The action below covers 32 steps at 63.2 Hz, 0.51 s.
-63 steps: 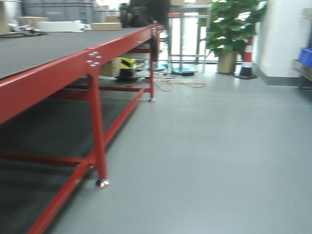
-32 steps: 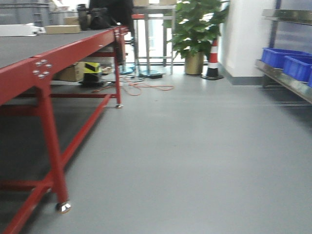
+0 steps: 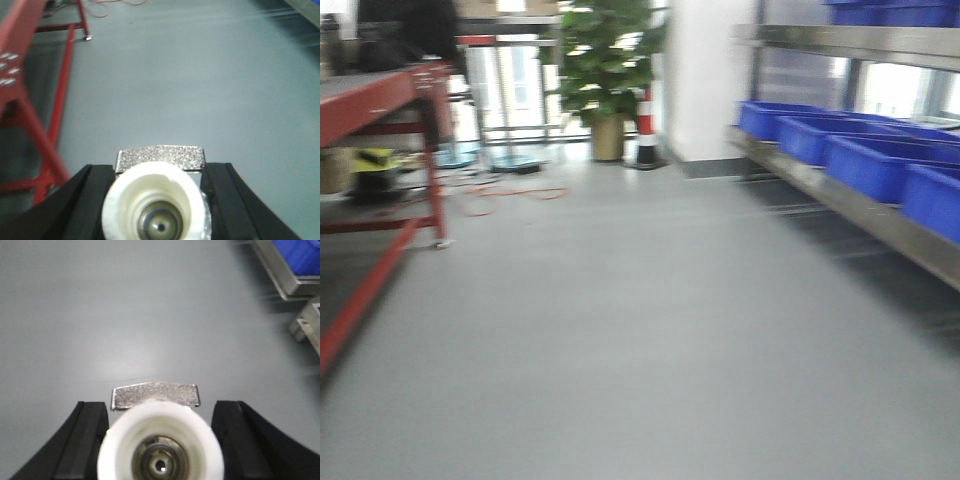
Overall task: Place valve from conveyor to right shelf box
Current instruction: 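Drive the base from the conveyor to the shelf of blue bins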
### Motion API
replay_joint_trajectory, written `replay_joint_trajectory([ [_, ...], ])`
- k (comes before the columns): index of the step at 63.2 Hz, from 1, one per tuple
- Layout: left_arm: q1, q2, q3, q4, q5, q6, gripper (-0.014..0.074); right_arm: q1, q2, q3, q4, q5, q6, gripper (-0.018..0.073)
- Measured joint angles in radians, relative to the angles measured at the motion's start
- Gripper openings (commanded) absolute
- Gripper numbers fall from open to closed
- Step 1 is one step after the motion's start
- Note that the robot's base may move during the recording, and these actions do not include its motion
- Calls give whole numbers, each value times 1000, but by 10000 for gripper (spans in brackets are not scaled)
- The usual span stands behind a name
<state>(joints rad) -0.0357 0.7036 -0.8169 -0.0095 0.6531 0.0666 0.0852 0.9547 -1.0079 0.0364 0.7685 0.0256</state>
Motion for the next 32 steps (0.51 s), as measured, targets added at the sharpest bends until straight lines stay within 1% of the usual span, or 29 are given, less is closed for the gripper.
replay_joint_trajectory([
  [32,0,0,0,0,0,0,-111,0,0,0,0,-4,0,-165],
])
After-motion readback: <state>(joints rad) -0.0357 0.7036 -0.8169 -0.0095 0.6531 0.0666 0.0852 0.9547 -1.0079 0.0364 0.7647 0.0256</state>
